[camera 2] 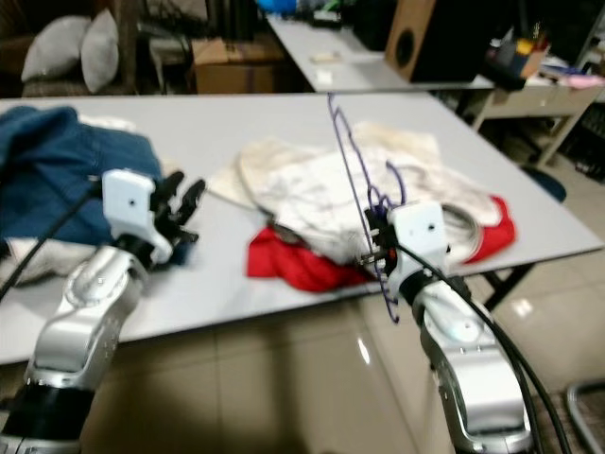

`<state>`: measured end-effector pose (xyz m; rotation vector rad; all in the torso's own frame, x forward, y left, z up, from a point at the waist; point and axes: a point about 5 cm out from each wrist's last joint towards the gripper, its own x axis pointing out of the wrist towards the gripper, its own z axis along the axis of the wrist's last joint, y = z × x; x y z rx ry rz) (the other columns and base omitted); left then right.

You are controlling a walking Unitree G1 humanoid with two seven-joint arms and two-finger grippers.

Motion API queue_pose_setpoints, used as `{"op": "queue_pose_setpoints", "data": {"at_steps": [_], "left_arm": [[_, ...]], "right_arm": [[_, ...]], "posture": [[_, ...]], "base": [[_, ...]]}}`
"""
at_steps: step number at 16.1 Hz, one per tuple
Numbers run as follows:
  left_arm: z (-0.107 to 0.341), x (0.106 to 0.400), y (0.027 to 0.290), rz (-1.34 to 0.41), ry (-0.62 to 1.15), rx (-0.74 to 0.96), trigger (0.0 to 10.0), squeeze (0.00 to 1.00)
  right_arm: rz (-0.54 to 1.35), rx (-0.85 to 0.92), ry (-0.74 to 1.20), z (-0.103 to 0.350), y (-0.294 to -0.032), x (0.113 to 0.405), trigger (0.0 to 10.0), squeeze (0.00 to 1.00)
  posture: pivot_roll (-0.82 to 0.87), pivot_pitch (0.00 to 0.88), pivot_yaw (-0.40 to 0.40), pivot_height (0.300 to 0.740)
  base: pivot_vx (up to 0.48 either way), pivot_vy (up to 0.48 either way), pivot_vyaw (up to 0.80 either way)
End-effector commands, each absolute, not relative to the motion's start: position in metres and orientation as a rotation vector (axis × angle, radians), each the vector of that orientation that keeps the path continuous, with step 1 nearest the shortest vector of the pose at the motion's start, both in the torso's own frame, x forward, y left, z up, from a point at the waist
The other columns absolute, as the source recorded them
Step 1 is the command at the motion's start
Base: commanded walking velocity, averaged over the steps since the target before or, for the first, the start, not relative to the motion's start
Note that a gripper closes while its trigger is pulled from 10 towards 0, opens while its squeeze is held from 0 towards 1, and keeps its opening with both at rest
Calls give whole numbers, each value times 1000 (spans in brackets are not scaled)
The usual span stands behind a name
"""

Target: Hang hanger

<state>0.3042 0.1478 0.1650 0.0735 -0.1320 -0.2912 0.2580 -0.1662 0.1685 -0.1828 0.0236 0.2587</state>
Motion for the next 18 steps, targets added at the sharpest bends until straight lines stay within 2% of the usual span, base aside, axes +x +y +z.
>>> {"op": "queue_pose_setpoints", "data": {"at_steps": [1,7,12,14,18], "left_arm": [[161,305,141,-306,-111,75,10000,0],[159,308,142,-310,-87,76,10000,0],[156,313,133,-343,-74,53,10000,0],[146,310,127,-354,-49,48,10000,0],[139,304,123,-349,-43,56,10000,0]], "right_arm": [[224,-192,31,167,-176,256,10000,0],[156,-191,-12,176,-190,255,10000,0],[123,-195,41,167,-199,242,10000,0],[124,-169,127,157,-204,229,10000,0],[125,-144,155,154,-205,224,10000,0]], "posture": [[-121,3,-26,740],[-131,10,6,740],[-182,27,41,740],[-207,45,27,740],[-218,50,-1,740]], "base": [[0,-337,0],[0,-335,0],[0,-337,0],[0,-319,0],[0,-316,0]]}}
